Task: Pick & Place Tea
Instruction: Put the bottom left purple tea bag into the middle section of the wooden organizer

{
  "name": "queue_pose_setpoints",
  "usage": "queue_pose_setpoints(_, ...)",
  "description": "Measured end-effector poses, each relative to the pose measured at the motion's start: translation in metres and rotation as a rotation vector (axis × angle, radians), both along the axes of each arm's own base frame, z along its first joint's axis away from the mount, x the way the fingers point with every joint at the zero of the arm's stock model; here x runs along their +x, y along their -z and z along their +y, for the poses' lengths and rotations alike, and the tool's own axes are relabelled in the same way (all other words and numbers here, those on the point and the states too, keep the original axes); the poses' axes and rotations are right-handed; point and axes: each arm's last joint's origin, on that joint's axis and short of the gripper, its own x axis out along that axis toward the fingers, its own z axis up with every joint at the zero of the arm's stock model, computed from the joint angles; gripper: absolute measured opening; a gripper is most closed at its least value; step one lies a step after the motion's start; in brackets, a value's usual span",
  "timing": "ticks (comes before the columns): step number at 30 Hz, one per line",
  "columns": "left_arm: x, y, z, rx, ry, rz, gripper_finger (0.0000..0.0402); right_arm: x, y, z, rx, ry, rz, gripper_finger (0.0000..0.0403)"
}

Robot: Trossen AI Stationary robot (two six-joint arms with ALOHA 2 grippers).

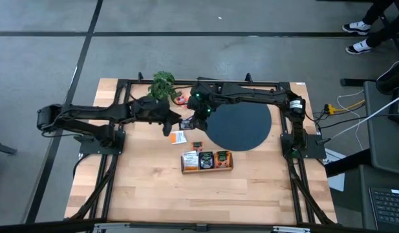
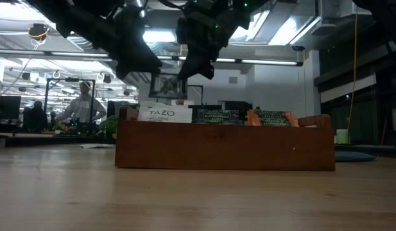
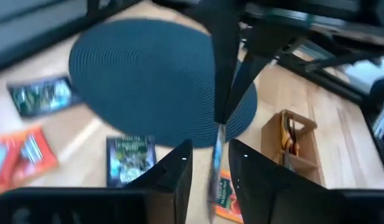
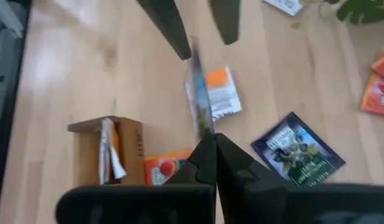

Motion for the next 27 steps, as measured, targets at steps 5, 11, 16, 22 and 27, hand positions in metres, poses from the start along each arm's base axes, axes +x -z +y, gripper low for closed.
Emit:
queue_pose_setpoints(5,-0.006,-0.01,-0.002,0.128,0.072,-0.027,0.0115,0.0,-0.001,0.001,0.021,-0.013,-0.002,0.0)
queue_pose_setpoints(11,-0.01,0.001,-0.005,0.066,0.118,0.076,0.0116,0.0,-0.001,0.001,0.021,-0.013,-0.006,0.0)
queue_pose_setpoints(16,-0.011,0.004,-0.005,0.041,0.124,0.103,0.0116,0.002,-0.001,0.001,0.019,-0.014,-0.021,0.0)
queue_pose_setpoints(22,-0.01,0.003,-0.003,0.047,0.11,0.094,0.0116,0.004,-0.003,0.002,0.045,-0.013,-0.051,0.0)
queue_pose_setpoints(27,-0.01,0.003,-0.003,0.046,0.111,0.094,0.0116,0.006,-0.006,0.002,0.068,-0.018,-0.085,0.0)
